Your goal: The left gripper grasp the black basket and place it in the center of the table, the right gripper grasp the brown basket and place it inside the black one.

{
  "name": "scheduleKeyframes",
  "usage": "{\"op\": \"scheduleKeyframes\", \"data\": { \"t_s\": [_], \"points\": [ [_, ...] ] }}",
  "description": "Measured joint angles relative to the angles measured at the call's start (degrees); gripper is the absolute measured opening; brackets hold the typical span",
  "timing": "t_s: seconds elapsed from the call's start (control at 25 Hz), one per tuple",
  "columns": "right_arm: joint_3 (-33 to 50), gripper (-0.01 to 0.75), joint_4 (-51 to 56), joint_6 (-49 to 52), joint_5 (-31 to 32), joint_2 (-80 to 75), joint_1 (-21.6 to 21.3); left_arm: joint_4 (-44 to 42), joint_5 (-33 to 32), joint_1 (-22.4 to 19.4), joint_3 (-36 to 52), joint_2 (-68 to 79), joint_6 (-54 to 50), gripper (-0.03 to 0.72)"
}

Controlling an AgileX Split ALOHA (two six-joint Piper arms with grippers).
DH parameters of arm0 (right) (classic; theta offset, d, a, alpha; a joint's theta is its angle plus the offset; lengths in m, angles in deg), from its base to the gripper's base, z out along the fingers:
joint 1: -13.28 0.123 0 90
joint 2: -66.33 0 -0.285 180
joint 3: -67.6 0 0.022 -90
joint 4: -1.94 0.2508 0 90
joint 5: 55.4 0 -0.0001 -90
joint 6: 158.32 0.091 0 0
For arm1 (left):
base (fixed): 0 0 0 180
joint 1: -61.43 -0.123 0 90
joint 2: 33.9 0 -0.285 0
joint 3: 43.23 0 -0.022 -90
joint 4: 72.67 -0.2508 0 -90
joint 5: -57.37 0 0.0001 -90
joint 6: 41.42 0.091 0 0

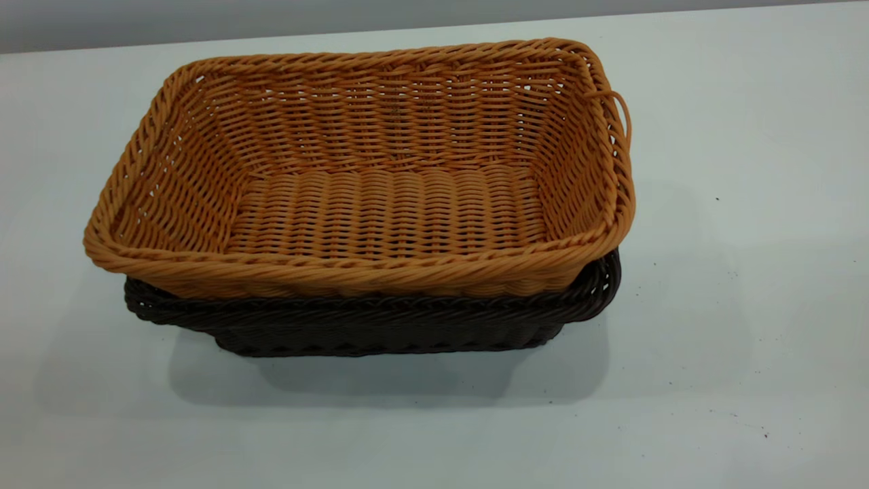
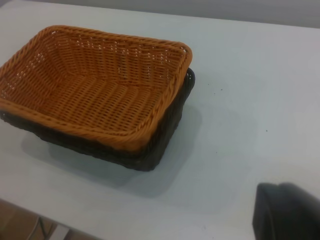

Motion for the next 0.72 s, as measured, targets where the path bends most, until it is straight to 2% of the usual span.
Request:
{"op": "scheduleKeyframes", "data": {
  "t_s": [0.6,0.72],
  "points": [
    [0.00,0.000,0.00,0.00,0.00,0.00,0.00,0.00,0.07,0.00,-0.05,-1.49,0.05,-0.001],
    [0.00,0.000,0.00,0.00,0.00,0.00,-1.66,0.00,0.07,0.00,-0.05,-1.53,0.05,-0.001]
  ]
}}
